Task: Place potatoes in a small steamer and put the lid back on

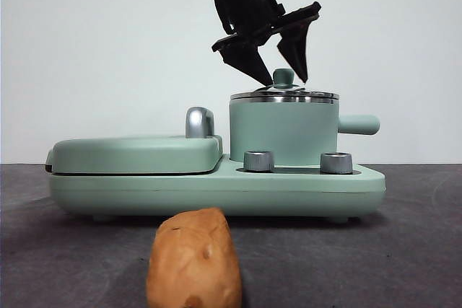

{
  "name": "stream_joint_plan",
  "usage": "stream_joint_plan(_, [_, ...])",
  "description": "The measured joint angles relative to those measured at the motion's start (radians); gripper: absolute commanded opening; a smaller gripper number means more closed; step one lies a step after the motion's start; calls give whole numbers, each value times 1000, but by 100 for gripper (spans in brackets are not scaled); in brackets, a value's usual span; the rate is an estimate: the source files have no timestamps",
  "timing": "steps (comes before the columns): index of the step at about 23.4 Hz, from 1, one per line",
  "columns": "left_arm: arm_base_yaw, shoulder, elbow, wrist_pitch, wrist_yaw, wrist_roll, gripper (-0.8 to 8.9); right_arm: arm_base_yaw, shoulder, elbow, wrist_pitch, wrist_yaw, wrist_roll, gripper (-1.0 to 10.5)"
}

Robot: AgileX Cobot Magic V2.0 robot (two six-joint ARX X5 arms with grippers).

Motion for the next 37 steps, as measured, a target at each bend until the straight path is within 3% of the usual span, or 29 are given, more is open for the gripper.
stream_joint_plan(4, [3, 0, 9, -2, -8, 4, 7, 0, 0, 0, 0, 0, 0, 495])
stream_joint_plan(10, [3, 0, 12, -2, -8, 7, 8, 0, 0, 0, 0, 0, 0, 495])
stream_joint_plan(15, [3, -11, 96, -108, -4, 2, 8, 0, 0, 0, 0, 0, 0, 495])
stream_joint_plan(19, [8, -126, 120, -183, 0, 0, 8, 0, 0, 0, -1, 15, 2, 490])
stream_joint_plan(21, [23, -204, 129, -220, 4, 0, 8, 11, 4, 0, -6, 27, 37, 491])
stream_joint_plan(24, [62, -285, 135, -304, 6, 0, 8, 99, 35, 2, -37, 58, 95, 489])
stream_joint_plan(37, [292, -443, 135, -451, 5, 2, 8, 730, 375, 22, -76, 533, 294, 459])
